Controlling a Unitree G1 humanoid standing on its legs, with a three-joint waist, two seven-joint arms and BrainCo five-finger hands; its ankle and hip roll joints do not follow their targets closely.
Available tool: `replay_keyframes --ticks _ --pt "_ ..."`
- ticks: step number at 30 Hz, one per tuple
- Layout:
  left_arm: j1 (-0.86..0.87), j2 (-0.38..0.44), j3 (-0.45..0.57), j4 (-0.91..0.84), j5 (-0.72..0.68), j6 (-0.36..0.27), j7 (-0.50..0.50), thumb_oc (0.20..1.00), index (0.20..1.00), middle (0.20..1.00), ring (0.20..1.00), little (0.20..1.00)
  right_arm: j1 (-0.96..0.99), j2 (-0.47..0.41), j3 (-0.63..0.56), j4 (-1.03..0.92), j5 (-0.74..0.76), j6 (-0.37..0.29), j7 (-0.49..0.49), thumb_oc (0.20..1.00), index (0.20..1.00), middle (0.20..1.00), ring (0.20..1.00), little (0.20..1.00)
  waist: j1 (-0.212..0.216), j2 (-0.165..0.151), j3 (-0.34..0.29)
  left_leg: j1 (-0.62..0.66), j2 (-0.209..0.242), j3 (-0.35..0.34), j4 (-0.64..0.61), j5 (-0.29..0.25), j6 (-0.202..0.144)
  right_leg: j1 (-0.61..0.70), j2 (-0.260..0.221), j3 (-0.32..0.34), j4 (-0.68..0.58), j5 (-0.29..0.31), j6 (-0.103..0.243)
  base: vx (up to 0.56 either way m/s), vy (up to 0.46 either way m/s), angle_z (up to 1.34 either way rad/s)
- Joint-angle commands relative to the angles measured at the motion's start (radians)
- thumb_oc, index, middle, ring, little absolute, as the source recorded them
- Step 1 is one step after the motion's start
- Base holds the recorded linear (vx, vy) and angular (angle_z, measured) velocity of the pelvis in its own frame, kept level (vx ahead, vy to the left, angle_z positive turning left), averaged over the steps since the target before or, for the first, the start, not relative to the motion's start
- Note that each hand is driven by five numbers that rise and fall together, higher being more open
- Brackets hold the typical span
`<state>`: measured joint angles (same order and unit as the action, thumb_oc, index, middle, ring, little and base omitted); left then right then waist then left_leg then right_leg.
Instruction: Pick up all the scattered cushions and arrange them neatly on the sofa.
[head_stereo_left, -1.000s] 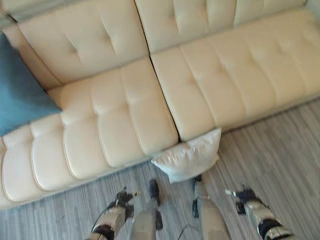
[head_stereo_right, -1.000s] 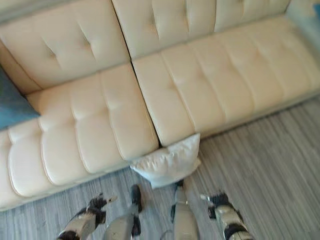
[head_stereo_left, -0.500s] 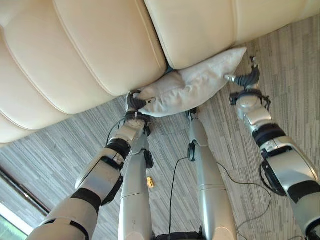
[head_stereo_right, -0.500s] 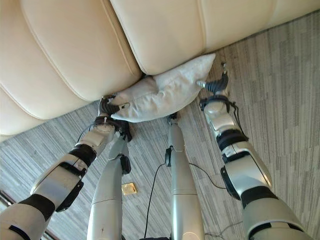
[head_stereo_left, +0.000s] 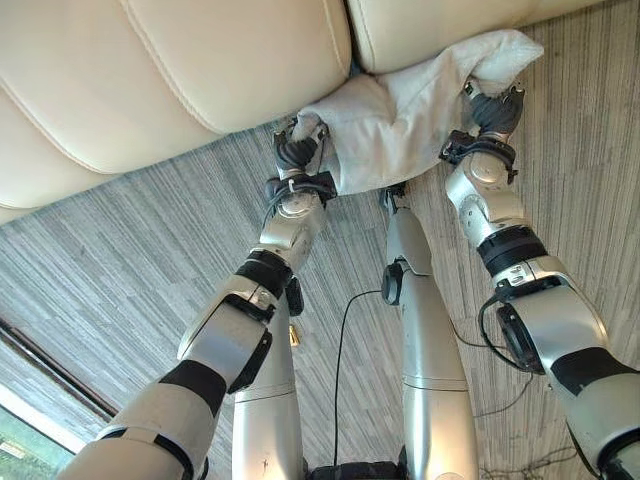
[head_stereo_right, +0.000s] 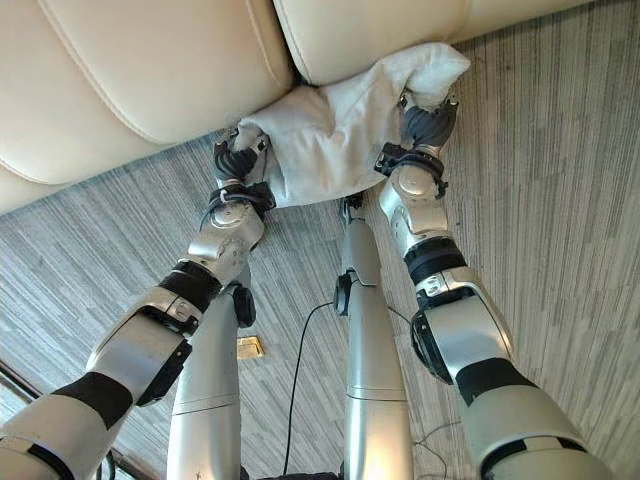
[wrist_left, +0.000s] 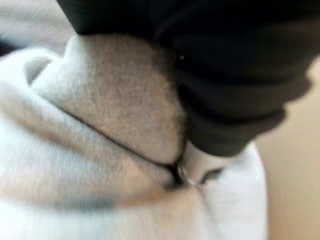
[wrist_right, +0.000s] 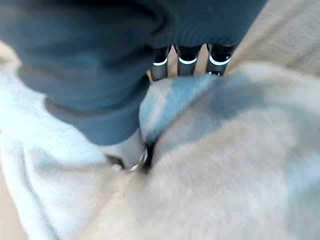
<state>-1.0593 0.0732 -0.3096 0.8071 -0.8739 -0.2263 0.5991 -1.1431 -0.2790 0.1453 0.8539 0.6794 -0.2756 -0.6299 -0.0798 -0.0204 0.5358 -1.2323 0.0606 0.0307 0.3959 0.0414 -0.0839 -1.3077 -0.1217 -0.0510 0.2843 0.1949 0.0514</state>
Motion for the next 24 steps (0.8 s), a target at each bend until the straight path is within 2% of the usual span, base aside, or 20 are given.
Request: replay_keyframes --ticks 1,2,5,11,13,17,21,24 --pt "-0.014 -0.149 -0.059 -0.060 -0.107 -0.039 -0.143 0.200 0.200 0.200 0.200 0.200 0.040 0.133 0.090 -0.129 0.060 -0.063 0.133 0.200 0.200 0.200 0.200 0.200 0.007 0.019 -0.091 0.019 -0.030 -0.001 -0.074 0.018 0.012 0.022 0.022 -0.016 0.200 -0.242 0.027 0.00 0.054 0.10" --pt "0.010 -0.137 -0.068 -0.065 -0.073 -0.012 -0.163 0.200 0.200 0.200 0.200 0.200 0.063 0.124 0.095 -0.136 0.049 -0.048 0.152 0.200 0.200 0.200 0.200 0.200 0.010 0.019 -0.098 0.033 -0.032 -0.004 -0.084 0.022 0.012 0.035 0.024 -0.016 0.190 -0.239 0.025 -0.01 0.064 0.04" --pt "0.064 -0.103 -0.088 -0.107 -0.005 0.011 -0.156 0.200 0.200 0.200 0.200 0.200 0.138 0.102 0.097 -0.168 0.026 -0.030 0.176 0.200 0.200 0.200 0.200 0.200 0.016 0.021 -0.122 0.088 -0.037 -0.007 -0.119 0.031 0.006 0.087 0.025 -0.018 0.165 -0.235 0.025 -0.02 0.064 0.00" --pt "0.184 -0.023 -0.106 -0.247 0.171 0.061 -0.143 0.200 0.200 0.200 0.200 0.200 0.311 0.088 0.103 -0.280 -0.012 -0.005 0.218 0.200 0.200 0.200 0.200 0.200 0.031 0.025 -0.130 0.267 -0.042 -0.016 -0.208 0.052 -0.011 0.272 0.017 -0.031 0.093 -0.235 0.027 -0.03 0.039 0.05" --pt "0.293 0.031 -0.114 -0.335 0.249 0.090 -0.146 0.200 0.200 0.200 0.200 0.200 0.428 0.067 0.111 -0.336 -0.062 0.033 0.231 0.200 0.200 0.200 0.200 0.200 0.042 0.027 -0.118 0.408 -0.048 -0.022 -0.250 0.060 -0.012 0.419 0.013 -0.047 0.043 -0.236 0.026 -0.02 0.049 0.00" --pt "0.465 0.107 -0.080 -0.428 0.359 0.117 -0.163 0.200 0.200 0.200 0.200 0.200 0.606 0.052 0.117 -0.405 -0.129 0.077 0.267 0.200 0.200 0.200 0.200 0.200 0.050 0.017 -0.134 0.612 -0.043 -0.031 -0.328 0.064 -0.011 0.634 0.011 -0.071 -0.028 -0.242 0.028 0.04 0.043 0.00" --pt "0.663 0.156 -0.037 -0.546 0.471 0.127 -0.173 0.200 0.200 0.200 0.200 0.200 0.790 0.042 0.118 -0.509 -0.214 0.115 0.308 0.200 0.200 0.200 0.200 0.200 0.060 0.012 -0.176 0.841 -0.032 -0.024 -0.439 0.067 -0.008 0.872 0.010 -0.101 -0.123 -0.236 0.040 0.12 0.067 0.12" --pt "0.796 0.179 0.003 -0.620 0.487 0.126 -0.191 0.200 0.200 0.200 0.200 0.200 0.899 0.025 0.103 -0.580 -0.273 0.134 0.333 0.200 0.200 0.200 0.200 0.200 0.063 0.014 -0.222 0.955 -0.030 -0.025 -0.483 0.055 -0.008 1.013 0.010 -0.122 -0.205 -0.220 0.054 0.13 0.083 0.07"
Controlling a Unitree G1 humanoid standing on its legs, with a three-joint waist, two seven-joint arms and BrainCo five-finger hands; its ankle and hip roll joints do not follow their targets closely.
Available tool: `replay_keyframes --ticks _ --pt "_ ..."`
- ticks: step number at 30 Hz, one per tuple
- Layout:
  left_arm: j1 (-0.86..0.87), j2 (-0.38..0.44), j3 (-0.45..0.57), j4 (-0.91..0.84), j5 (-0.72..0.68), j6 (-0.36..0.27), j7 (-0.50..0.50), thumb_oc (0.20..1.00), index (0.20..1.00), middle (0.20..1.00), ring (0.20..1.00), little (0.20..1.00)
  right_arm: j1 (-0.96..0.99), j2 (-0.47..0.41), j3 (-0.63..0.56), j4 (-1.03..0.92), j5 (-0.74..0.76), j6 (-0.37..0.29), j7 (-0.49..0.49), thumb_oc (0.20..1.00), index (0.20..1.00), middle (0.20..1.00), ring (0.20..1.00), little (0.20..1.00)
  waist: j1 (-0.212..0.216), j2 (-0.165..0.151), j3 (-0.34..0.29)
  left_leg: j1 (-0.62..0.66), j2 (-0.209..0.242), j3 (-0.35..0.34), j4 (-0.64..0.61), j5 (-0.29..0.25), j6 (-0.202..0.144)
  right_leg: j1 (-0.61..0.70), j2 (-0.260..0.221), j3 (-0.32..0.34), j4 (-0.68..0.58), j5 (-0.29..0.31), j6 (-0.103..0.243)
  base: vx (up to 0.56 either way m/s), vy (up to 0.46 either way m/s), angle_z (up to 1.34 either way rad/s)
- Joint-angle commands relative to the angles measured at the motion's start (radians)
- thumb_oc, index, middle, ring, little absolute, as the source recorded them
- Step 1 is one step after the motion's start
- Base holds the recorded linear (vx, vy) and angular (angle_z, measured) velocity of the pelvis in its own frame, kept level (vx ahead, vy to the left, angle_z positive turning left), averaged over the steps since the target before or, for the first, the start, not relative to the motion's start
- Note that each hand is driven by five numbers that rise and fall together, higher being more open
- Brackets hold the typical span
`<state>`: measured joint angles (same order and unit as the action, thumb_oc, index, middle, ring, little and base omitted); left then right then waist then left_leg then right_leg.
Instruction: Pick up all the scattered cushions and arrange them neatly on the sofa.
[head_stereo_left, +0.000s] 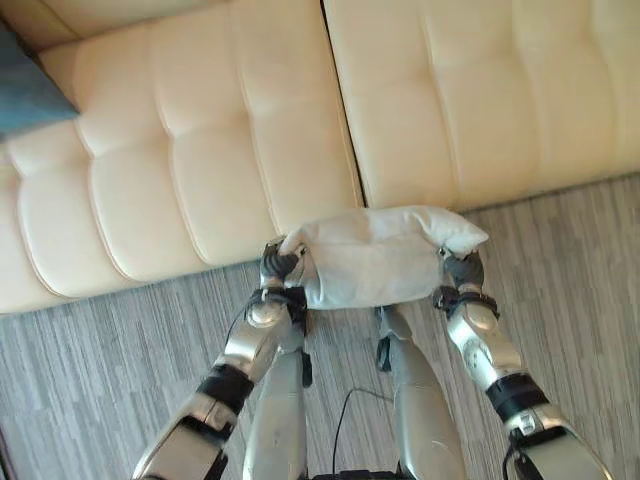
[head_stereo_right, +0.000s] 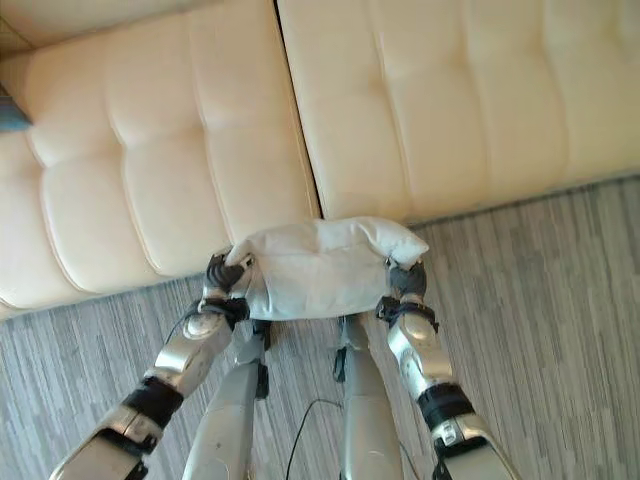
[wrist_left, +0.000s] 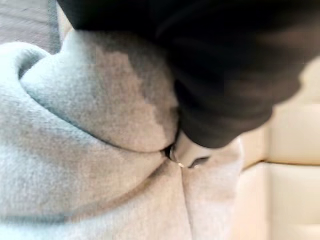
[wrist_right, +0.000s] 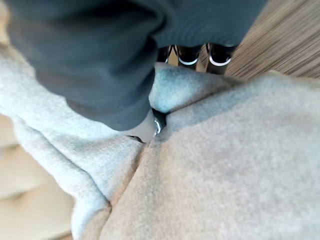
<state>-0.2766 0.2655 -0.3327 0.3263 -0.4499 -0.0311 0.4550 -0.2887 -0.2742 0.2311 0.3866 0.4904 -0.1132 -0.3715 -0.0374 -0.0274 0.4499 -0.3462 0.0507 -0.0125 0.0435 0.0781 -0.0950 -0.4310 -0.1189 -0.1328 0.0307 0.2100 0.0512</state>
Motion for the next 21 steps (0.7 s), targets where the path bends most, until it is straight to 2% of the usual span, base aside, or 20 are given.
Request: replay_keyframes --ticks 1,5,6,12,19,21 --pt "0.057 -0.004 0.037 -0.165 0.061 -0.067 -0.055 0.200 0.200 0.200 0.200 0.200 0.078 0.016 0.012 -0.146 -0.101 -0.022 0.081 0.200 0.200 0.200 0.200 0.200 0.020 0.021 -0.153 0.096 -0.019 0.017 -0.131 0.009 0.005 0.175 0.005 -0.043 0.027 -0.231 0.057 0.13 0.090 0.11" --pt "0.182 0.028 0.077 -0.252 0.064 -0.057 -0.078 0.200 0.200 0.200 0.200 0.200 0.180 -0.001 -0.004 -0.246 -0.137 -0.007 0.114 0.200 0.200 0.200 0.200 0.200 0.024 0.016 -0.212 0.191 -0.024 0.027 -0.131 -0.023 0.015 0.294 0.004 -0.049 -0.042 -0.220 0.069 0.09 0.093 0.04" --pt "0.228 0.037 0.100 -0.294 0.065 -0.051 -0.088 0.200 0.200 0.200 0.200 0.200 0.207 -0.012 -0.016 -0.294 -0.168 0.004 0.122 0.200 0.200 0.200 0.200 0.200 0.027 0.010 -0.246 0.221 -0.027 0.035 -0.131 -0.038 0.020 0.333 0.004 -0.049 -0.069 -0.214 0.075 0.06 0.078 -0.04" --pt "0.305 0.049 0.146 -0.396 0.061 -0.047 -0.099 0.200 0.200 0.200 0.200 0.200 0.255 -0.014 -0.041 -0.436 -0.209 0.002 0.138 0.200 0.200 0.200 0.200 0.200 0.044 0.003 -0.314 0.289 -0.036 0.057 -0.131 -0.077 0.037 0.403 -0.004 -0.045 -0.118 -0.202 0.091 0.06 0.081 -0.08" --pt "0.344 0.056 0.159 -0.492 0.058 -0.049 -0.106 0.200 0.200 0.200 0.200 0.200 0.284 0.005 -0.067 -0.532 -0.218 -0.006 0.140 0.200 0.200 0.200 0.200 0.200 0.051 0.000 -0.335 0.342 -0.065 0.062 -0.131 -0.115 0.083 0.455 -0.030 -0.033 -0.118 -0.194 0.109 0.05 0.139 -0.05" --pt "0.329 0.059 0.156 -0.507 0.062 -0.051 -0.094 0.200 0.200 0.200 0.200 0.200 0.285 0.009 -0.080 -0.559 -0.236 -0.009 0.129 0.200 0.200 0.200 0.200 0.200 0.044 0.008 -0.325 0.363 -0.083 0.046 -0.131 -0.126 0.113 0.451 -0.044 -0.018 -0.036 -0.210 0.110 0.06 0.240 0.00"
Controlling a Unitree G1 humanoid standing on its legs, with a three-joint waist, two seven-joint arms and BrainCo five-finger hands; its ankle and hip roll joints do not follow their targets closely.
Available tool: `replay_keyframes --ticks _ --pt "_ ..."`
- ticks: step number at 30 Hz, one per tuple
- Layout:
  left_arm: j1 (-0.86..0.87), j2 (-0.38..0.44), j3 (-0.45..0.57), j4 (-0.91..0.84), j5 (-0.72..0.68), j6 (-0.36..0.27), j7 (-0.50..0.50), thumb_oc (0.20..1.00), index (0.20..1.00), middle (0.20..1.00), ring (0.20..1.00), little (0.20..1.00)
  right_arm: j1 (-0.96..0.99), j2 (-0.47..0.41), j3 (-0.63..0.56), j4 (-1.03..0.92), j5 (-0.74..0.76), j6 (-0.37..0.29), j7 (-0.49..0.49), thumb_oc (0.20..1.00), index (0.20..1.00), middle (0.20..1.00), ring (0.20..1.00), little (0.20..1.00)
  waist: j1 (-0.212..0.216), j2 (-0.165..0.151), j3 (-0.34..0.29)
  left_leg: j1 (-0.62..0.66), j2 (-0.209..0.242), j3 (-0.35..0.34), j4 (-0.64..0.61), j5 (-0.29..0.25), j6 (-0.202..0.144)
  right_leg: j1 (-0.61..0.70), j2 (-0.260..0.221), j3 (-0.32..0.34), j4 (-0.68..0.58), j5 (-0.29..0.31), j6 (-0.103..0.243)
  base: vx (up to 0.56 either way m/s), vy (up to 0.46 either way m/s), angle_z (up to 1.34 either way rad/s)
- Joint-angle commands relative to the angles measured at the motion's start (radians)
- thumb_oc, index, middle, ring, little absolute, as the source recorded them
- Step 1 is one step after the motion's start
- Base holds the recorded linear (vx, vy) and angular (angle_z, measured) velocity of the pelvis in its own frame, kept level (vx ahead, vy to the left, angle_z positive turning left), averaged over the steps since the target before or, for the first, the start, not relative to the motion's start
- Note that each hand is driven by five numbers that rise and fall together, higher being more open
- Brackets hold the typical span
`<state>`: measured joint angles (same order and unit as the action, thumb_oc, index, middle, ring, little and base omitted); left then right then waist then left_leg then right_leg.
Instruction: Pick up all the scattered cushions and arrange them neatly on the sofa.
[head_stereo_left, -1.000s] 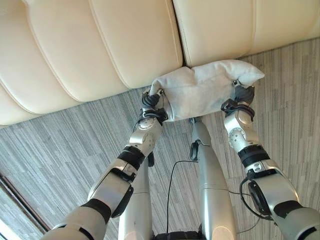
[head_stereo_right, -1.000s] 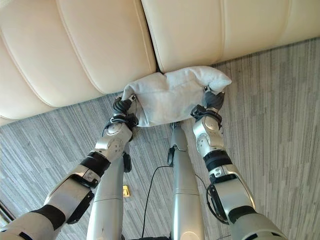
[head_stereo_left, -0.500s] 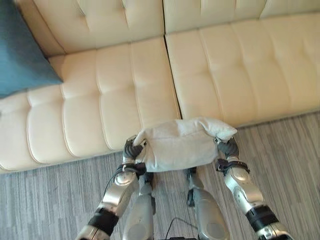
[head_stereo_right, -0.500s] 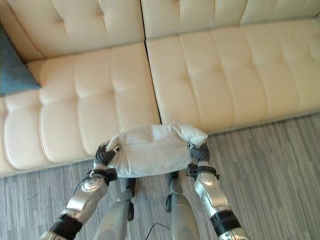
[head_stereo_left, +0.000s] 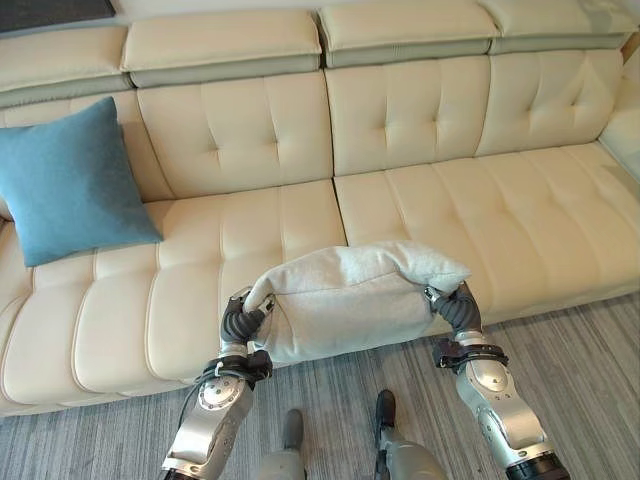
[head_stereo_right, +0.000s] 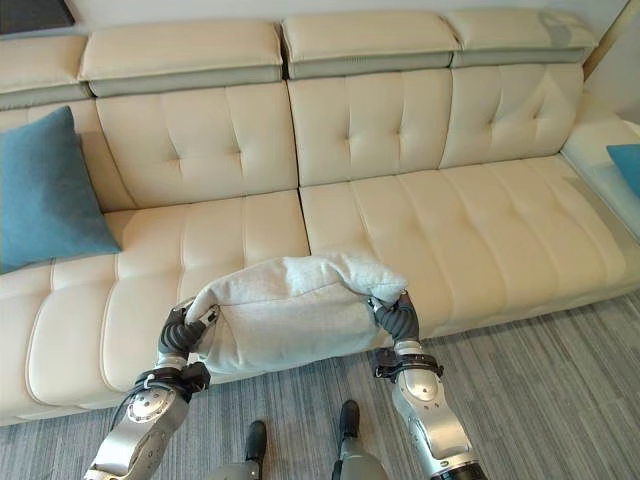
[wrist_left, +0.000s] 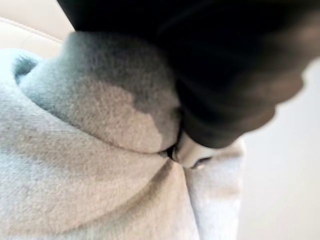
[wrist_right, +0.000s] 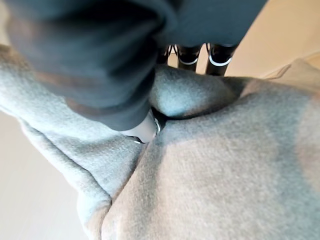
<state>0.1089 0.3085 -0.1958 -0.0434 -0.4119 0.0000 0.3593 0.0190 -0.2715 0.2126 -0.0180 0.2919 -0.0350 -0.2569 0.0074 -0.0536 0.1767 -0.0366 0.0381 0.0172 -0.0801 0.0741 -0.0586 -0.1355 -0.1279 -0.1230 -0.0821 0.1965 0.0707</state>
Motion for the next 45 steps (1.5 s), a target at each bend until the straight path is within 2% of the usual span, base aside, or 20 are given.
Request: replay_keyframes --ticks 1,3,5,6,7,8,10,11,16,21,26,29,30,31,32,33,34,37,40,45 --pt "-0.057 0.016 0.018 -0.138 0.024 -0.082 0.002 0.200 0.200 0.200 0.200 0.200 -0.023 0.007 -0.061 -0.154 -0.038 -0.087 0.015 0.200 0.200 0.200 0.200 0.200 -0.001 0.034 -0.051 0.053 -0.071 0.016 -0.007 -0.122 0.077 0.152 -0.036 -0.027 0.084 -0.201 0.091 0.04 0.235 0.05" --pt "-0.076 0.016 0.016 -0.150 0.042 -0.079 0.020 0.200 0.200 0.200 0.200 0.200 -0.009 0.013 -0.071 -0.190 -0.063 -0.087 0.002 0.200 0.200 0.200 0.200 0.200 -0.016 0.046 -0.026 0.086 -0.093 -0.004 -0.007 -0.134 0.110 0.085 -0.057 -0.010 0.313 -0.197 0.084 0.04 0.279 0.08" --pt "-0.082 0.020 0.020 -0.153 0.050 -0.079 0.026 0.200 0.200 0.200 0.200 0.200 -0.010 0.017 -0.069 -0.193 -0.069 -0.089 -0.004 0.200 0.200 0.200 0.200 0.200 -0.019 0.047 -0.014 0.096 -0.099 -0.005 -0.007 -0.138 0.120 0.045 -0.067 -0.003 0.398 -0.166 0.077 0.00 0.176 0.14" --pt "-0.086 0.024 0.020 -0.162 0.062 -0.080 0.035 0.200 0.200 0.200 0.200 0.200 -0.021 0.026 -0.053 -0.188 -0.072 -0.095 -0.010 0.200 0.200 0.200 0.200 0.200 -0.019 0.052 0.015 0.114 -0.106 0.006 -0.007 -0.148 0.138 -0.017 -0.084 -0.008 0.518 -0.116 0.070 -0.01 0.153 0.15" --pt "-0.087 0.023 0.018 -0.164 0.074 -0.075 0.038 0.200 0.200 0.200 0.200 0.200 -0.025 0.028 -0.046 -0.185 -0.074 -0.098 -0.012 0.200 0.200 0.200 0.200 0.200 -0.021 0.053 0.025 0.118 -0.108 0.005 -0.007 -0.151 0.137 -0.049 -0.069 0.011 0.563 -0.135 0.063 0.01 0.136 0.10" --pt "-0.095 0.021 0.009 -0.155 0.074 -0.076 0.040 0.200 0.200 0.200 0.200 0.200 -0.026 0.027 -0.043 -0.186 -0.075 -0.101 -0.016 0.200 0.200 0.200 0.200 0.200 -0.030 0.051 0.036 0.125 -0.100 0.000 -0.007 -0.151 0.129 -0.084 -0.006 0.037 0.574 -0.198 0.052 0.03 0.009 -0.10" --pt "-0.100 0.019 0.008 -0.151 0.079 -0.080 0.043 0.200 0.200 0.200 0.200 0.200 -0.030 0.020 -0.043 -0.184 -0.081 -0.103 -0.019 0.200 0.200 0.200 0.200 0.200 -0.028 0.049 0.042 0.124 -0.097 0.005 -0.007 -0.150 0.123 -0.123 0.034 0.039 0.548 -0.235 0.049 0.06 -0.021 -0.24" --pt "-0.102 0.018 0.013 -0.157 0.093 -0.075 0.037 0.200 0.200 0.200 0.200 0.200 -0.040 0.009 -0.040 -0.179 -0.082 -0.101 -0.022 0.200 0.200 0.200 0.200 0.200 -0.014 0.044 0.048 0.127 -0.101 0.025 -0.007 -0.158 0.117 -0.132 0.034 -0.025 0.414 -0.228 0.051 0.15 -0.032 -0.30" --pt "-0.084 0.008 0.032 -0.151 0.110 -0.071 0.025 0.200 0.200 0.200 0.200 0.200 -0.039 -0.015 -0.055 -0.172 -0.098 -0.093 -0.028 0.200 0.200 0.200 0.200 0.200 -0.022 0.040 0.047 0.172 -0.098 0.009 -0.007 -0.183 0.084 -0.117 0.087 -0.041 0.093 -0.143 0.085 0.21 -0.087 -0.13" --pt "-0.050 0.004 0.045 -0.155 0.135 -0.072 -0.007 0.200 0.200 0.200 0.200 0.200 -0.007 -0.020 -0.073 -0.173 -0.104 -0.090 -0.011 0.200 0.200 0.200 0.200 0.200 -0.022 0.032 0.014 0.223 -0.087 -0.001 -0.007 -0.212 0.064 -0.037 0.092 -0.086 0.006 -0.119 0.075 0.35 -0.173 0.30" --pt "-0.024 -0.018 0.053 -0.157 0.107 -0.078 -0.008 0.200 0.200 0.200 0.200 0.200 -0.001 -0.040 -0.090 -0.171 -0.094 -0.094 -0.003 0.200 0.200 0.200 0.200 0.200 -0.040 0.063 -0.031 0.238 -0.042 -0.015 0.031 -0.159 0.027 0.004 0.127 -0.083 0.035 -0.167 0.031 0.33 -0.190 0.31" --pt "-0.030 -0.021 0.053 -0.157 0.091 -0.087 -0.014 0.200 0.200 0.200 0.200 0.200 -0.003 -0.056 -0.095 -0.169 -0.079 -0.101 0.001 0.200 0.200 0.200 0.200 0.200 -0.043 0.064 -0.022 0.167 -0.032 -0.004 0.247 -0.078 -0.041 0.077 0.140 -0.085 0.018 -0.216 -0.004 0.30 -0.237 0.06" --pt "-0.030 -0.021 0.053 -0.157 0.090 -0.087 -0.014 0.200 0.200 0.200 0.200 0.200 -0.003 -0.056 -0.096 -0.168 -0.079 -0.101 0.001 0.200 0.200 0.200 0.200 0.200 -0.045 0.064 -0.021 0.161 -0.032 -0.006 0.259 -0.083 -0.042 0.078 0.140 -0.087 0.016 -0.215 -0.005 0.19 -0.174 0.13" --pt "-0.034 -0.023 0.052 -0.159 0.086 -0.089 -0.012 0.200 0.200 0.200 0.200 0.200 -0.008 -0.068 -0.094 -0.173 -0.077 -0.102 0.004 0.200 0.200 0.200 0.200 0.200 -0.033 0.056 -0.005 0.103 -0.046 -0.004 0.394 -0.049 -0.061 0.108 0.135 -0.093 0.011 -0.229 -0.017 0.21 -0.189 -0.10" --pt "-0.037 -0.027 0.048 -0.158 0.083 -0.086 -0.012 0.200 0.200 0.200 0.200 0.200 -0.008 -0.067 -0.093 -0.177 -0.069 -0.099 0.008 0.200 0.200 0.200 0.200 0.200 -0.028 0.045 0.005 0.053 -0.045 0.019 0.418 -0.074 -0.039 0.128 0.127 -0.094 0.007 -0.241 -0.022 0.24 -0.222 -0.30" --pt "-0.039 -0.030 0.045 -0.155 0.083 -0.083 -0.011 0.200 0.200 0.200 0.200 0.200 -0.013 -0.064 -0.089 -0.176 -0.067 -0.099 0.005 0.200 0.200 0.200 0.200 0.200 -0.026 0.037 0.008 0.028 -0.044 0.031 0.388 -0.105 -0.017 0.135 0.119 -0.094 0.007 -0.244 -0.020 0.25 -0.162 -0.28" --pt "-0.032 -0.035 0.030 -0.156 0.083 -0.074 -0.017 0.200 0.200 0.200 0.200 0.200 -0.023 -0.056 -0.078 -0.180 -0.060 -0.099 0.003 0.200 0.200 0.200 0.200 0.200 -0.023 0.016 0.008 0.006 -0.032 0.043 0.199 -0.153 0.020 0.154 0.098 -0.088 0.003 -0.248 -0.007 0.20 -0.084 -0.07" --pt "-0.045 -0.038 0.005 -0.148 0.084 -0.068 -0.017 0.200 0.200 0.200 0.200 0.200 -0.041 -0.066 -0.072 -0.182 -0.077 -0.094 -0.004 0.200 0.200 0.200 0.200 0.200 -0.027 0.024 0.007 -0.010 -0.006 0.023 0.037 -0.045 -0.007 0.171 0.098 -0.091 -0.002 -0.255 -0.011 0.13 0.008 -0.24" --pt "-0.066 -0.043 -0.011 -0.132 0.086 -0.064 -0.013 0.200 0.200 0.200 0.200 0.200 -0.055 -0.073 -0.070 -0.179 -0.097 -0.086 -0.018 0.200 0.200 0.200 0.200 0.200 -0.031 0.026 0.011 -0.012 0.000 0.031 0.008 -0.008 -0.024 0.185 0.096 -0.095 -0.005 -0.262 -0.013 0.10 0.064 0.14" --pt "-0.081 -0.048 -0.050 -0.109 0.080 -0.057 -0.014 0.200 0.200 0.200 0.200 0.200 -0.093 -0.088 -0.062 -0.162 -0.164 -0.058 -0.040 0.200 0.200 0.200 0.200 0.200 -0.033 0.038 -0.016 0.055 -0.004 0.044 -0.007 -0.053 -0.021 0.228 0.097 -0.072 -0.005 -0.283 -0.012 0.14 0.111 0.14"
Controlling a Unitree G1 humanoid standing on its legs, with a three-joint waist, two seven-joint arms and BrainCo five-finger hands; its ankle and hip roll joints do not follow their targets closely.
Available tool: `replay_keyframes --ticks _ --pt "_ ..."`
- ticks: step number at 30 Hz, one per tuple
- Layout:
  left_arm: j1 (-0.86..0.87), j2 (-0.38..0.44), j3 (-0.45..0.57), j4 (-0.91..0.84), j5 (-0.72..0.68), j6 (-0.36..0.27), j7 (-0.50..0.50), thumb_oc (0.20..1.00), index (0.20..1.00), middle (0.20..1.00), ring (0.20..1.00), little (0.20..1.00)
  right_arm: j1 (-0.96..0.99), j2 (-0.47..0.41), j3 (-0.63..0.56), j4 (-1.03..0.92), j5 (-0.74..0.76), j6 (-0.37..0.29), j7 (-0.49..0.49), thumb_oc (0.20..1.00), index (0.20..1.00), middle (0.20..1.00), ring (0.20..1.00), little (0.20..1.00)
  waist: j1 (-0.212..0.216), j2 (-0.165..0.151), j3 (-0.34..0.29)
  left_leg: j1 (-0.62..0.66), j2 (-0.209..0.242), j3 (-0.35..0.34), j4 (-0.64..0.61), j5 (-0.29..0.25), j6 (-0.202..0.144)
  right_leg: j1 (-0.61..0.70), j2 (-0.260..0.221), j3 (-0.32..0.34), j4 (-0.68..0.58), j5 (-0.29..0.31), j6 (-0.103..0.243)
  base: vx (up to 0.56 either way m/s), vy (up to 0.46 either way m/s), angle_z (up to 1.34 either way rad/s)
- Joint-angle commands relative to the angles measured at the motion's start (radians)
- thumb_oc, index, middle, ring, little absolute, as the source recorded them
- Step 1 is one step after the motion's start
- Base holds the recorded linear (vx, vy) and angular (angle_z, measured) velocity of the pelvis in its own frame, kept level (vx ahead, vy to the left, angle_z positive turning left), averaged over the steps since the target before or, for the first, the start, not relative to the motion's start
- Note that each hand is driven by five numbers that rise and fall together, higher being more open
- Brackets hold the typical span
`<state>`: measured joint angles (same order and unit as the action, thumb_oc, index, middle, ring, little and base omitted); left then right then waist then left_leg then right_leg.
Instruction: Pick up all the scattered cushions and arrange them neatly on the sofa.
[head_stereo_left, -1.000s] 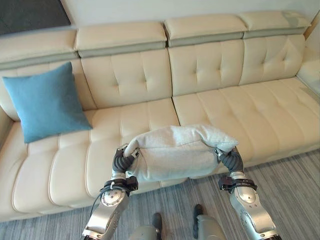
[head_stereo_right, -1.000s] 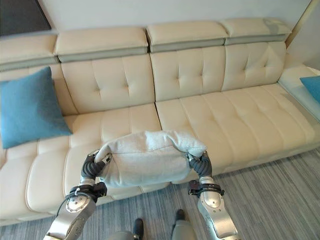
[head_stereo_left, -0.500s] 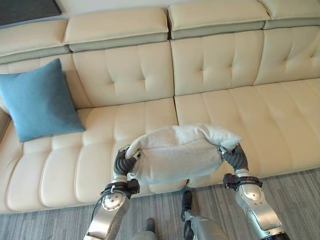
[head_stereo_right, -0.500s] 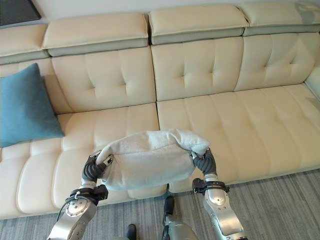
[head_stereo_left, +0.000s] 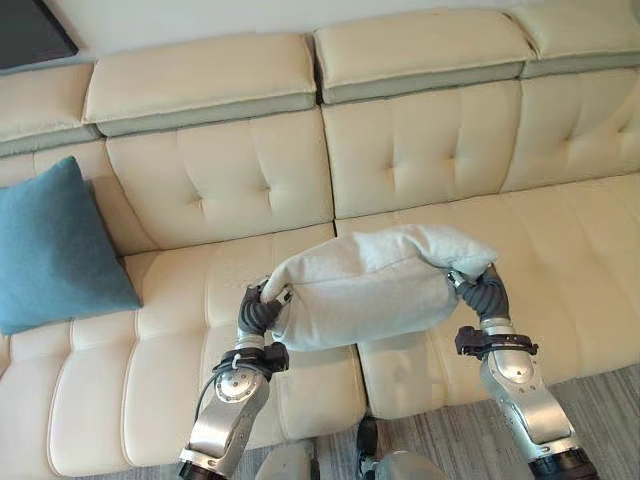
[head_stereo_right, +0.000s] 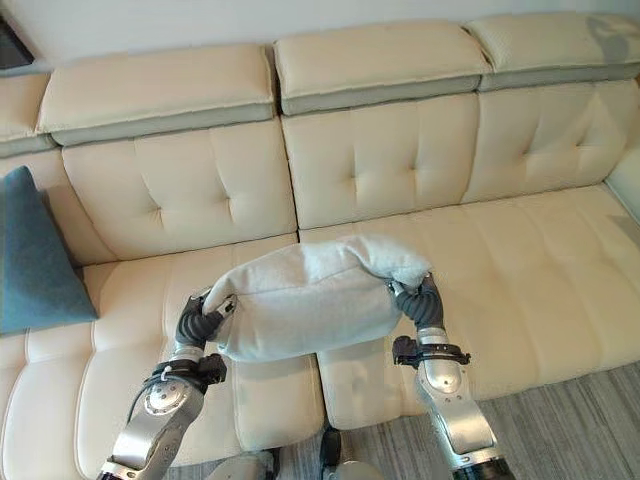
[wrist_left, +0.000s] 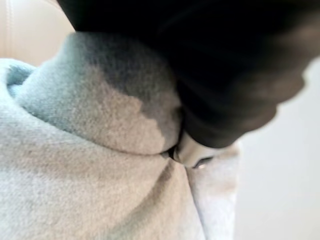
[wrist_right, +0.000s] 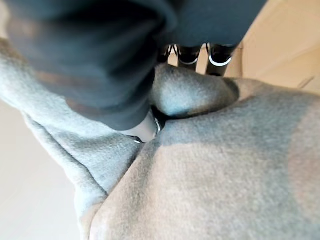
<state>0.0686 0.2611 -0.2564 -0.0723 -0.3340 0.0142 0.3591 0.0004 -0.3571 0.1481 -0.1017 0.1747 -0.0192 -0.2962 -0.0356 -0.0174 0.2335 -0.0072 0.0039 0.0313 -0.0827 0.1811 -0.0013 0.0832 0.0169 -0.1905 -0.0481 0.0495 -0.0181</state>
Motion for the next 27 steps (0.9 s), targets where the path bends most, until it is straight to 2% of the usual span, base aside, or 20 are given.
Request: replay_keyframes --ticks 1,6,8,14,22,27 --pt "-0.047 0.002 0.006 -0.080 0.008 -0.068 -0.013 0.200 0.200 0.200 0.200 0.200 -0.085 -0.004 0.004 -0.073 -0.052 -0.072 -0.006 0.200 0.200 0.200 0.200 0.200 0.011 0.000 -0.074 0.036 0.030 0.037 -0.005 -0.170 -0.076 0.015 -0.050 -0.002 -0.039 -0.139 0.079 0.17 0.148 0.01" --pt "-0.130 0.005 -0.002 -0.054 0.025 -0.065 0.022 0.200 0.200 0.200 0.200 0.200 -0.169 -0.022 0.004 -0.040 -0.067 -0.056 -0.048 0.200 0.200 0.200 0.200 0.200 0.011 -0.012 -0.067 0.052 0.027 0.053 -0.005 -0.195 -0.065 0.012 -0.058 0.002 -0.039 -0.142 0.090 0.07 0.085 0.00" --pt "-0.226 -0.001 0.001 -0.024 0.027 -0.073 0.083 0.200 0.200 0.200 0.200 0.200 -0.242 -0.028 0.017 -0.011 -0.059 -0.045 -0.082 0.200 0.200 0.200 0.200 0.200 0.010 -0.017 -0.049 0.041 0.023 0.054 -0.005 -0.200 -0.059 -0.006 -0.061 0.005 -0.039 -0.134 0.097 -0.01 0.080 -0.06" --pt "-0.313 -0.012 0.011 0.010 0.036 -0.076 0.142 0.200 0.200 0.200 0.200 0.200 -0.291 0.024 0.056 0.014 -0.039 -0.038 -0.099 0.200 0.200 0.200 0.200 0.200 0.010 -0.013 -0.022 0.014 0.022 0.057 -0.005 -0.202 -0.051 -0.046 -0.066 0.010 -0.039 -0.124 0.104 -0.02 0.059 -0.10" --pt "-0.459 -0.012 -0.002 0.140 0.042 -0.080 0.226 0.200 0.200 0.200 0.200 0.200 -0.428 0.046 0.118 0.144 -0.024 -0.023 -0.155 0.200 0.200 0.200 0.200 0.200 0.018 -0.016 0.036 -0.062 0.019 0.047 -0.005 -0.182 -0.046 -0.131 -0.071 0.012 -0.039 -0.095 0.108 -0.04 0.023 0.02" --pt "-0.495 -0.017 -0.014 0.205 0.058 -0.067 0.247 0.200 0.200 0.200 0.200 0.200 -0.451 0.062 0.131 0.239 -0.031 -0.003 -0.179 0.200 0.200 0.200 0.200 0.200 0.020 -0.020 0.043 -0.099 0.016 0.041 -0.005 -0.170 -0.045 -0.167 -0.071 0.010 -0.039 -0.086 0.107 0.01 0.004 0.00"
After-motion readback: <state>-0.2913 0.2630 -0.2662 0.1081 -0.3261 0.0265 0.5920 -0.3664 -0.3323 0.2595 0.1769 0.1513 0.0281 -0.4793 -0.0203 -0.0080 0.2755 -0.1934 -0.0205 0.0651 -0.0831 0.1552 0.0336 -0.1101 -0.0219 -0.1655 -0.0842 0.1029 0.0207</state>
